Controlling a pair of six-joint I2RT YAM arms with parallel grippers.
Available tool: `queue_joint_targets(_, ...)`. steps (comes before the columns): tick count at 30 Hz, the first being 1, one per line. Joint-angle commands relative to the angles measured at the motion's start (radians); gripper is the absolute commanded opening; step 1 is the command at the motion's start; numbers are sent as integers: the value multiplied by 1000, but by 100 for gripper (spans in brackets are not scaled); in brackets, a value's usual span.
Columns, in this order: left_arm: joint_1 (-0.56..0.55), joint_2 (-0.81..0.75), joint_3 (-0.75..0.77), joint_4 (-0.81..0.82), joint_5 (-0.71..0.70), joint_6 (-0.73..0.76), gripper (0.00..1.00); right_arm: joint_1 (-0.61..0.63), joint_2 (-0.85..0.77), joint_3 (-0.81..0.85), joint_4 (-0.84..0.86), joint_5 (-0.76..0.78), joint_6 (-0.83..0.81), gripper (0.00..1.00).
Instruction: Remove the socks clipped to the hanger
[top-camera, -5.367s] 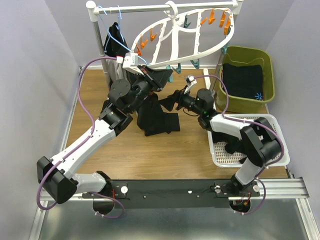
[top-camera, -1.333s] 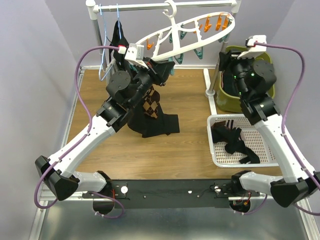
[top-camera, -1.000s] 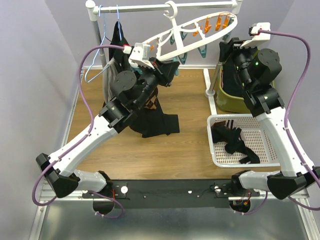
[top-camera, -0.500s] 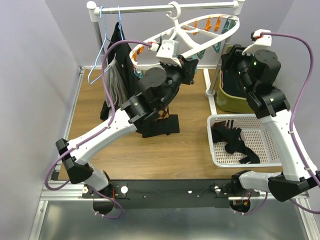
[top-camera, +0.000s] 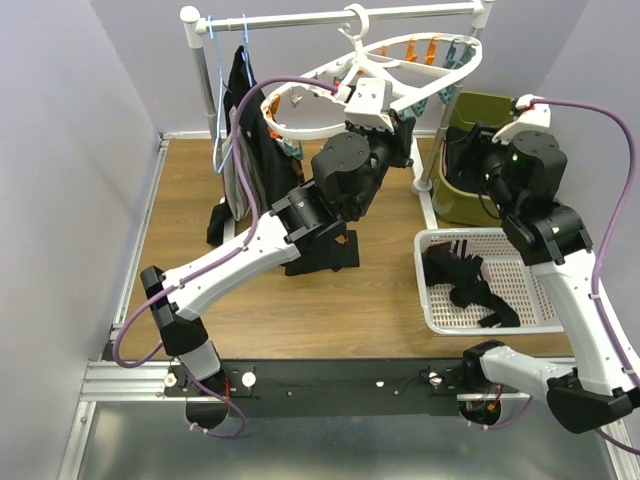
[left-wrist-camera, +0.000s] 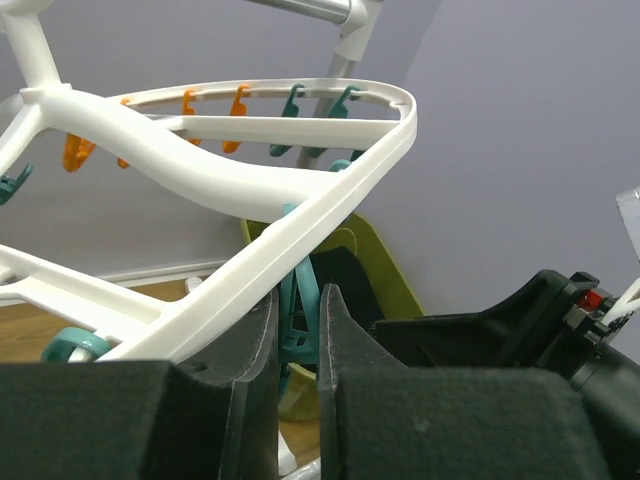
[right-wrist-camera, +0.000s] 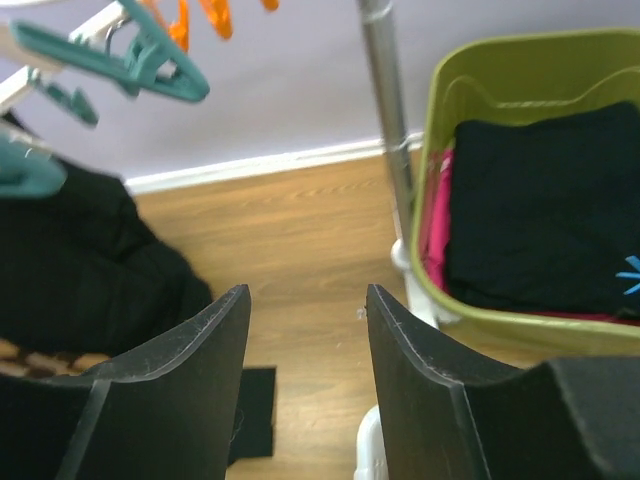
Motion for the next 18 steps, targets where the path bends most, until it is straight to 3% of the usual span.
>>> queue_joint_targets(1,-19,-39,-59,-2,80,3,3,-4,-28,-89,-48,-190,40,59)
queue_joint_targets(5,-17,-102,-138,10,104,-3,17,-4,-22,-159,-77,-345,53,63)
queue_joint_targets(10,-14,-177,-233,70,113,-16,27,-4,-59,-252,-59,-465,73,67)
queue_joint_targets(18,-12,-231,-267,72,190,-23,60,-2,-102,-412,26,-654,94,87)
